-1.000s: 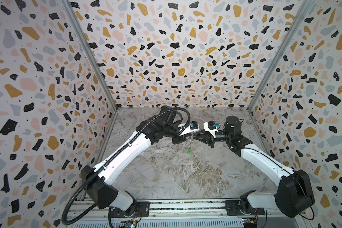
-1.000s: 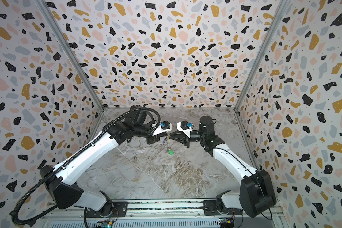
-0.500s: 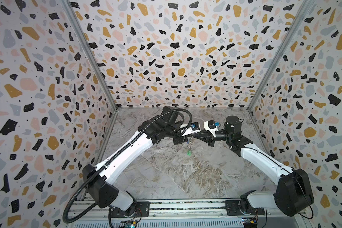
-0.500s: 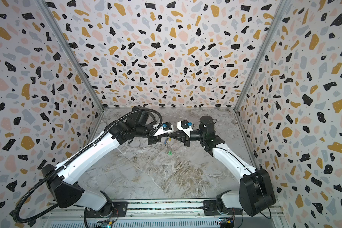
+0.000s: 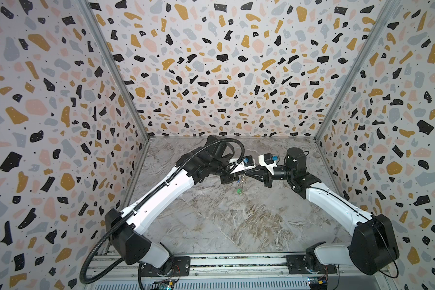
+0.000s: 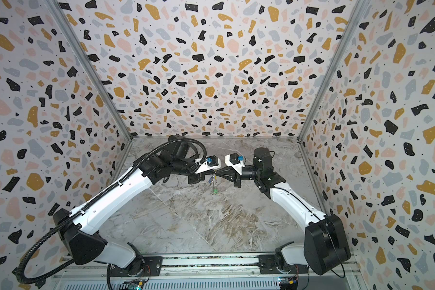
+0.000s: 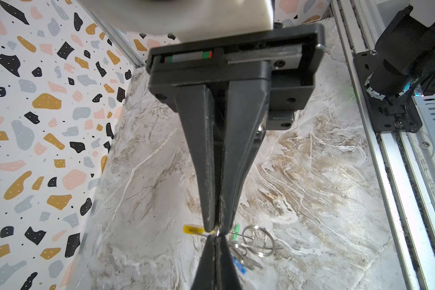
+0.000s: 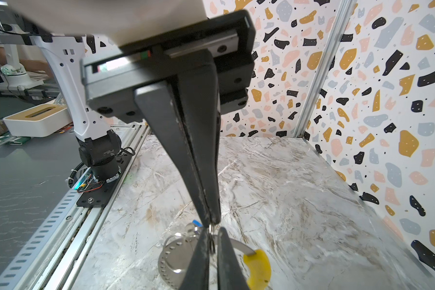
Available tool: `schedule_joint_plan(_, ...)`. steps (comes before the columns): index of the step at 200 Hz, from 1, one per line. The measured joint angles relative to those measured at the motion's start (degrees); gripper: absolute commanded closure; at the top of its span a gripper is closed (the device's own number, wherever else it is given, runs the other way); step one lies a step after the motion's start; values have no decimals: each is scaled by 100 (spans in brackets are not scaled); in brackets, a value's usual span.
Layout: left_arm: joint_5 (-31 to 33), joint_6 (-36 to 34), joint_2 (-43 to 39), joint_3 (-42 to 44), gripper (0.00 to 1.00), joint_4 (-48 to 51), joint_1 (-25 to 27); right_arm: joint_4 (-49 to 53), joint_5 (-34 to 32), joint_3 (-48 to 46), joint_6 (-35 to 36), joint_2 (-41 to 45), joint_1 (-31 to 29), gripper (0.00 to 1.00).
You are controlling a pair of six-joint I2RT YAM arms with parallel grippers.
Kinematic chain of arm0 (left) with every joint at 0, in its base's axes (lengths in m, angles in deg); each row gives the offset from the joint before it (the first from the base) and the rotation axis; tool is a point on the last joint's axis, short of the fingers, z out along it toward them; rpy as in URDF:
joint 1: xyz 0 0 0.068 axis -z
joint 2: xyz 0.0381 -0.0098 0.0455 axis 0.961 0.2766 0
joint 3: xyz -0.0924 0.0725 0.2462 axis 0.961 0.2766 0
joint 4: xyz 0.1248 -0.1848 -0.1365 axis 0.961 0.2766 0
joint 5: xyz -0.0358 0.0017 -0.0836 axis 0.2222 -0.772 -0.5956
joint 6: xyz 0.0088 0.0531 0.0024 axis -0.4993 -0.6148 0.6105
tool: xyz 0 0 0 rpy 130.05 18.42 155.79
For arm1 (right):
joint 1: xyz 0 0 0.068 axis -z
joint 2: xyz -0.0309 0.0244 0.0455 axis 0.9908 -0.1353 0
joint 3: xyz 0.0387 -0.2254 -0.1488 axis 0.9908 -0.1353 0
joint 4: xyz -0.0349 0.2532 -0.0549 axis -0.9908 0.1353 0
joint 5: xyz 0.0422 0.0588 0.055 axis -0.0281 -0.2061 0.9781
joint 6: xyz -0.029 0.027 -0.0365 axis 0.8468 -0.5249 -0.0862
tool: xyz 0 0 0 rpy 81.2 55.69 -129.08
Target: Remove the keys from the keyring
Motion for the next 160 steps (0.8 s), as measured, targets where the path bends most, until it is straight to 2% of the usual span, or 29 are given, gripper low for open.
schedule_joint_plan(22, 2, 0, -2, 0, 100, -2, -2, 13, 4, 0, 17, 0, -2, 100)
schedule_joint_plan(44, 4, -4, 0, 0, 100, -2, -2, 13, 7, 0, 31, 0, 0, 100)
schedule_joint_plan(52, 4, -4, -2, 0, 82, -2, -2, 9, 7, 0, 31, 0, -2, 100)
schedule_joint_plan(59, 0, -20, -2, 0, 71, -11, -2, 7, 0, 0, 26, 0, -2, 100)
schedule_joint_plan(79, -136, 74, -44, 70, 58, -197, -90, -39, 2, -7, -33, -2, -2, 100)
schedule_joint_plan(92, -328, 264, -262, 437, 52, -643, -256, -122, 2, -15, -87, -2, -9, 100)
schedule_joint_plan(123, -586, 881, -1110, 1668, 50, -1644, -728, -321, 2, -94, -251, -2, -50, 100)
schedule_joint_plan(160, -964, 1532, -1364, 2269, 50, -2490, -734, -514, 4, -125, -380, -2, -61, 100)
